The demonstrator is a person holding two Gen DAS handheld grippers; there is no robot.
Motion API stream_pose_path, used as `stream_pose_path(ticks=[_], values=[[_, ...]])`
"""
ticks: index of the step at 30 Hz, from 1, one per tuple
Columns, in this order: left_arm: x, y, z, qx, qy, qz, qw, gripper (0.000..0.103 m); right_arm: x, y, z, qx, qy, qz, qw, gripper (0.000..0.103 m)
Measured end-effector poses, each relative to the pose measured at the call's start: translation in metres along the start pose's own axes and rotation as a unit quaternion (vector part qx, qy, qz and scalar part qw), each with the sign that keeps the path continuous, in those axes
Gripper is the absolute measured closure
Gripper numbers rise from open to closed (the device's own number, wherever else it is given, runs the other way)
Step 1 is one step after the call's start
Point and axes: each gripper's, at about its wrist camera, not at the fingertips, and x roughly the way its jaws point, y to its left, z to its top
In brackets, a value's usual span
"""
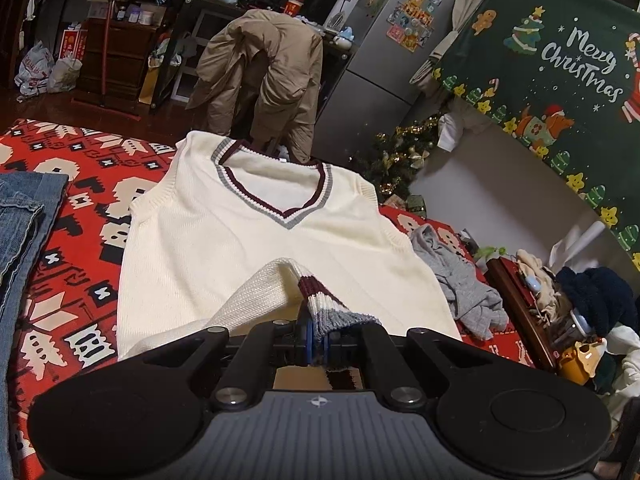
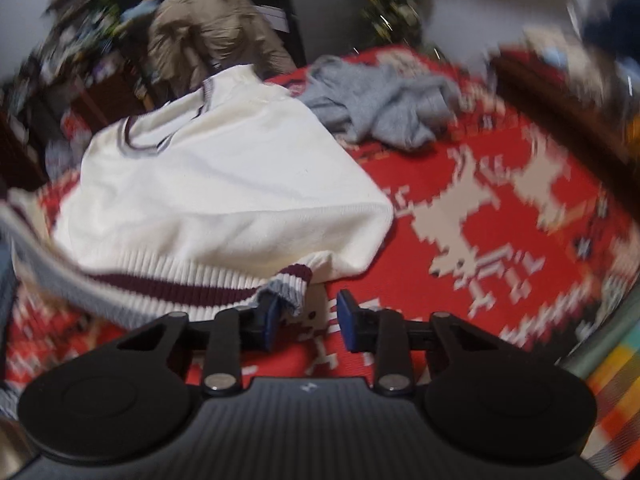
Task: Fold clothes
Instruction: 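Lift the vest by its hem with both grippers and shake it straight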
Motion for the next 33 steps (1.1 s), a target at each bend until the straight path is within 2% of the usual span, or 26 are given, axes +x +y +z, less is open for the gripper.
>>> stream_pose_path(ticks=[3, 6, 8, 9, 10, 11, 15, 17, 21, 23, 28, 30, 33], values=[[0.003, 0.002, 0.0, -0.002, 0.006, 0.003, 1.0, 0.099, 0.015, -0.023, 0.004, 0.1, 0.028, 0.042, 0.994, 0.078], [0.005, 0.002, -0.001, -0.002, 0.01, 0.003, 0.9999, 0.099, 0.024, -0.04, 0.006, 0.17, 0.034, 0.079, 0.982, 0.075], [0.005, 0.001, -0.002, 0.0, 0.011, 0.003, 0.9999, 0.099, 0.028, -0.047, 0.006, 0.202, 0.035, 0.101, 0.974, 0.077], [0.005, 0.001, -0.002, 0.002, 0.009, 0.005, 0.9999, 0.099, 0.029, -0.045, 0.007, 0.198, 0.035, 0.096, 0.975, 0.081], [0.004, 0.001, -0.003, 0.004, 0.006, 0.007, 1.0, 0.099, 0.031, -0.041, 0.007, 0.187, 0.035, 0.085, 0.978, 0.095], [0.003, 0.001, -0.003, 0.005, 0.002, 0.014, 0.9999, 0.099, 0.032, -0.038, 0.008, 0.175, 0.035, 0.073, 0.981, 0.097], [-0.014, 0.008, -0.007, 0.006, 0.009, 0.067, 0.9977, 0.099, 0.014, -0.027, 0.015, 0.123, 0.003, 0.008, 0.992, 0.098], [-0.035, 0.013, -0.013, -0.004, 0.027, 0.075, 0.9969, 0.099, -0.003, -0.03, 0.021, 0.108, -0.008, -0.013, 0.994, 0.099], [-0.086, 0.009, -0.035, 0.025, 0.055, 0.102, 0.993, 0.099, -0.049, -0.041, 0.025, 0.079, -0.001, -0.013, 0.997, 0.099], [-0.105, 0.003, -0.049, 0.042, 0.073, 0.121, 0.9891, 0.099, -0.07, -0.044, 0.023, 0.044, 0.004, -0.02, 0.999, 0.099], [-0.122, -0.002, -0.083, 0.059, 0.116, 0.19, 0.9732, 0.098, -0.089, -0.061, 0.007, 0.029, 0.049, -0.033, 0.998, 0.1], [-0.119, 0.006, -0.098, 0.048, 0.134, 0.205, 0.9683, 0.098, -0.084, -0.065, 0.001, 0.033, 0.071, -0.04, 0.996, 0.1], [-0.113, 0.012, -0.104, 0.041, 0.139, 0.222, 0.9642, 0.098, -0.075, -0.071, -0.006, 0.041, 0.1, -0.051, 0.993, 0.099]])
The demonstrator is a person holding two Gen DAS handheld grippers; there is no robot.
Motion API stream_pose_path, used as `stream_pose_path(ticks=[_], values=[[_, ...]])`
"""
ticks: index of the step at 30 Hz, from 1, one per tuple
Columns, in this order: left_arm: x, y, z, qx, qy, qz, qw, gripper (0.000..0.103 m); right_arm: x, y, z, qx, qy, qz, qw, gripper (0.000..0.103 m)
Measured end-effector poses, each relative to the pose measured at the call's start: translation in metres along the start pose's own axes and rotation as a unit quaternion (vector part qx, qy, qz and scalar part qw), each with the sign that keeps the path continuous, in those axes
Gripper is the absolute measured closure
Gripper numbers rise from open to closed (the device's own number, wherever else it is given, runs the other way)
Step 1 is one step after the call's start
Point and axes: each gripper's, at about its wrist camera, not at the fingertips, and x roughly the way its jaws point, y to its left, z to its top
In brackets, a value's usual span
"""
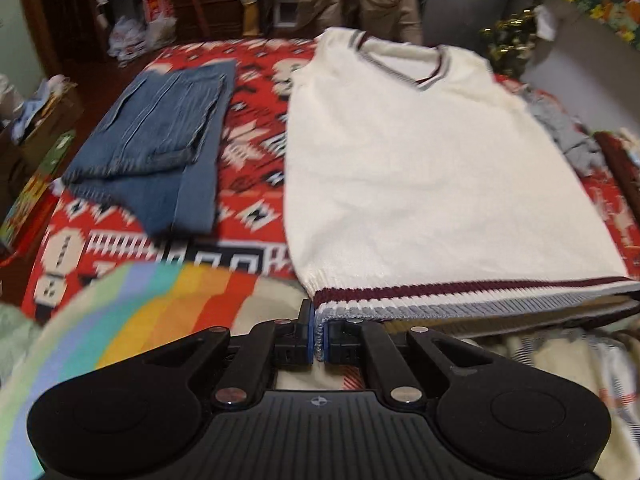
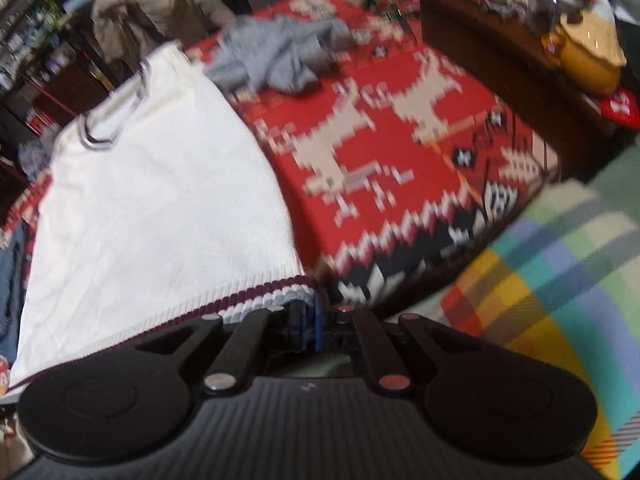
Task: Fold clothes
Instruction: 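Lift the vest by its hem with both grippers and shake it straight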
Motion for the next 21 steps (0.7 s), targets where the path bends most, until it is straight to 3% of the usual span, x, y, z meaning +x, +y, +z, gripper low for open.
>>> stream_pose_path(ticks=[3, 7, 11, 16, 21], values=[[0.002, -0.002, 0.003, 0.0, 0.003, 0.01, 0.9999, 0.098, 0.008, 0.001, -0.002, 0.005, 0.013, -0.01, 1.0, 0.099], [-0.006, -0.006, 0.011, 0.006, 0.004, 0.009, 0.9999, 0.098, -0.001, 0.005, -0.003, 0.0, -0.001, -0.004, 1.0, 0.099], [-0.015, 0.001, 0.035, -0.021, 0.004, -0.004, 0.9998, 0.098, -0.015, 0.014, 0.004, -0.012, -0.017, 0.006, 1.0, 0.099], [-0.025, 0.005, 0.089, -0.042, -0.008, -0.007, 0.9991, 0.099, -0.031, 0.037, 0.025, -0.032, -0.021, 0.023, 0.999, 0.099], [-0.019, 0.004, 0.159, -0.05, -0.006, -0.001, 0.9987, 0.099, -0.04, 0.065, 0.081, -0.04, -0.024, 0.036, 0.998, 0.099]])
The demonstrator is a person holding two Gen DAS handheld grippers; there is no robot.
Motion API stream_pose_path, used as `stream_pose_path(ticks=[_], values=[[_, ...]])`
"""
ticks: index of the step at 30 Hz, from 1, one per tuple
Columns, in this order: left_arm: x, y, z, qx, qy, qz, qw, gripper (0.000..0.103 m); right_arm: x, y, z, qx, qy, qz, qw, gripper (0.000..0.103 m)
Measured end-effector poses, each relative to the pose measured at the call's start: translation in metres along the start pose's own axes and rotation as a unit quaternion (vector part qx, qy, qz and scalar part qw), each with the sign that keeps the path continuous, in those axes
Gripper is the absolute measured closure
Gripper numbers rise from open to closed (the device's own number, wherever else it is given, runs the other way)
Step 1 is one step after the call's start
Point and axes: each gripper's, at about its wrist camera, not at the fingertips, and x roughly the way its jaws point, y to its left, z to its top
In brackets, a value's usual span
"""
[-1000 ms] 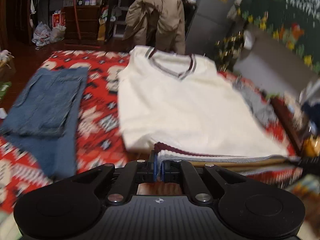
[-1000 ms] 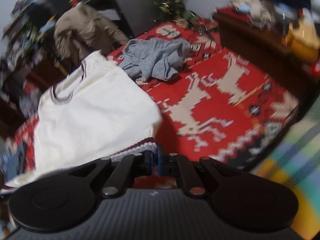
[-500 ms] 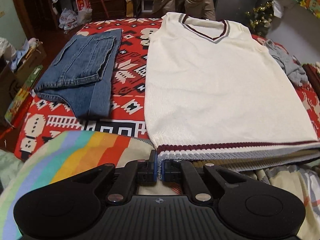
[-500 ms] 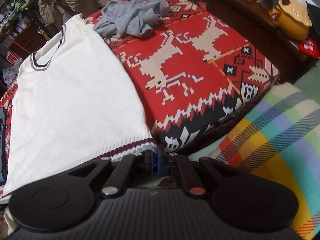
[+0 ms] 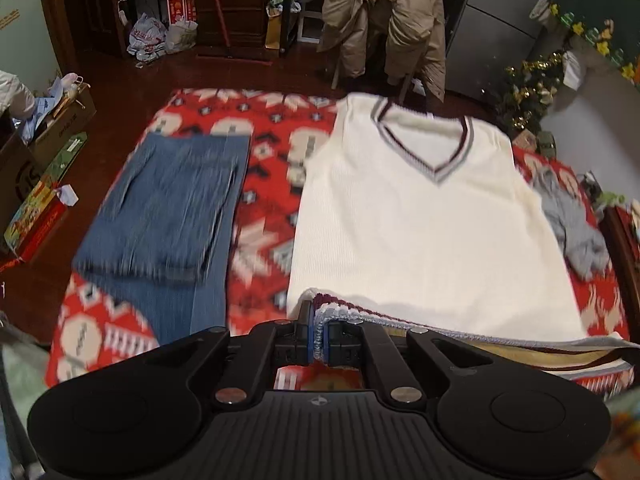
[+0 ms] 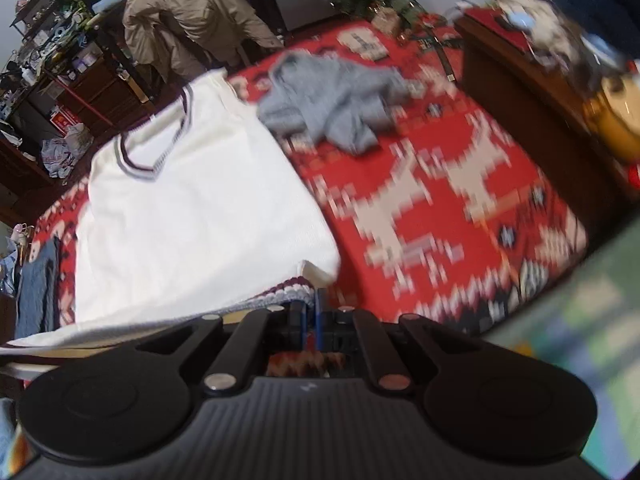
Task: Fold clothes
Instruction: 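Lift the vest by its hem with both grippers and shake it straight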
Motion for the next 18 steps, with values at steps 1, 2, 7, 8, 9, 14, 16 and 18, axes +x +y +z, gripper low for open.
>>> stream_pose_path(ticks=[1, 2, 7, 8, 9, 14, 16, 18], values=[[0.006, -0.002, 0.018, -0.004, 0.002, 0.002, 1.0, 0.099, 0.002, 0.007, 0.018, 0.0, -0.002, 0.001, 1.0, 0.099], [0.011, -0.004, 0.035, -0.008, 0.005, 0.005, 0.9999, 0.099, 0.004, 0.015, 0.036, 0.001, -0.003, 0.003, 1.0, 0.099], [0.035, -0.018, 0.153, -0.054, 0.002, 0.015, 0.9984, 0.099, 0.02, 0.08, 0.154, -0.005, -0.043, 0.006, 0.999, 0.099], [0.032, -0.02, 0.179, -0.061, -0.009, 0.017, 0.998, 0.099, 0.02, 0.095, 0.18, -0.011, -0.057, 0.007, 0.998, 0.099], [0.029, -0.023, 0.205, -0.068, -0.02, 0.019, 0.9973, 0.099, 0.018, 0.111, 0.205, -0.017, -0.072, 0.007, 0.997, 0.099], [-0.048, -0.028, 0.315, -0.105, -0.111, -0.009, 0.9882, 0.099, -0.041, 0.175, 0.317, -0.03, -0.173, 0.041, 0.984, 0.1], [-0.088, -0.032, 0.336, -0.101, -0.156, -0.018, 0.9825, 0.099, -0.077, 0.193, 0.342, -0.044, -0.216, 0.056, 0.974, 0.1], [-0.12, -0.035, 0.338, -0.089, -0.188, -0.018, 0.978, 0.099, -0.112, 0.206, 0.356, -0.063, -0.258, 0.068, 0.962, 0.1]])
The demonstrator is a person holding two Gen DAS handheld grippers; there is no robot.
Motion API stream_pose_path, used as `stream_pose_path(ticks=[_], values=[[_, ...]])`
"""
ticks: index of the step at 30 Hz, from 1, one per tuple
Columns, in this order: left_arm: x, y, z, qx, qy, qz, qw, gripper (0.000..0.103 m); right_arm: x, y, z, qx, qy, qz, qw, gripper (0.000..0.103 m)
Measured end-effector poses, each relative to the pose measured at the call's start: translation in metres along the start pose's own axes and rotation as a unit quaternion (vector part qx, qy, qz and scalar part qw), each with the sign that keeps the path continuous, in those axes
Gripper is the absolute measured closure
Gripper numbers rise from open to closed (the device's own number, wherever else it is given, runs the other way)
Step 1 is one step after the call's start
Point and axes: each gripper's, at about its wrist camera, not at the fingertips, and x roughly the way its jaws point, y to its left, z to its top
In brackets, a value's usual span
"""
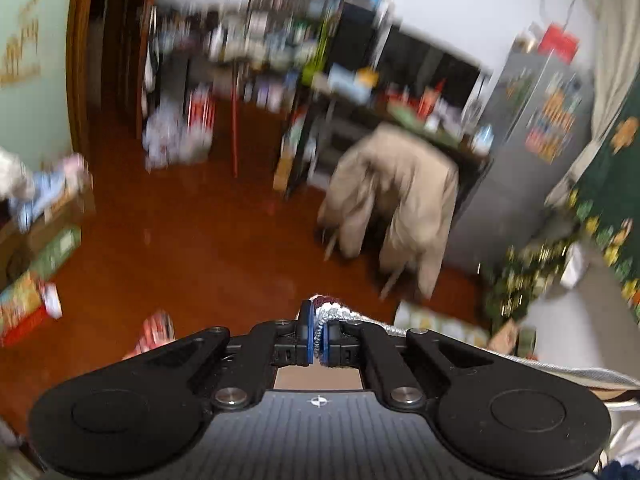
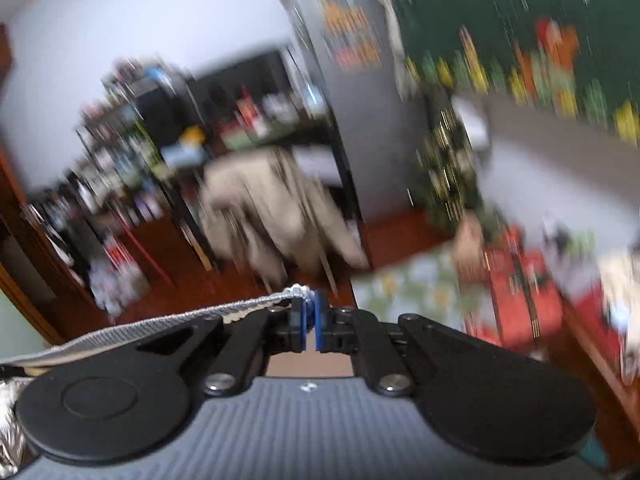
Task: Fold clothes
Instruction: 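Lift the vest by its hem with both grippers and shake it straight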
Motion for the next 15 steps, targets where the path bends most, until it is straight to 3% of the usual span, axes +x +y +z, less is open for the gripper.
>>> stream_pose_path(ticks=[3, 7, 11, 15], values=[[-0.035, 0.001, -0.008, 0.018, -0.017, -0.003, 0.9997, 0.099, -0.029, 0.015, 0.017, -0.024, -0.032, 0.011, 0.999, 0.099], [-0.048, 0.022, -0.058, 0.046, 0.006, -0.002, 0.9989, 0.099, -0.049, 0.006, -0.013, -0.026, -0.022, 0.014, 0.999, 0.099], [-0.045, 0.055, -0.134, 0.061, 0.046, -0.002, 0.997, 0.099, -0.062, -0.028, -0.089, -0.004, 0.023, 0.023, 0.999, 0.099], [-0.044, 0.09, -0.229, 0.074, 0.084, 0.004, 0.9937, 0.099, -0.081, -0.067, -0.192, -0.009, 0.064, 0.018, 0.998, 0.1]])
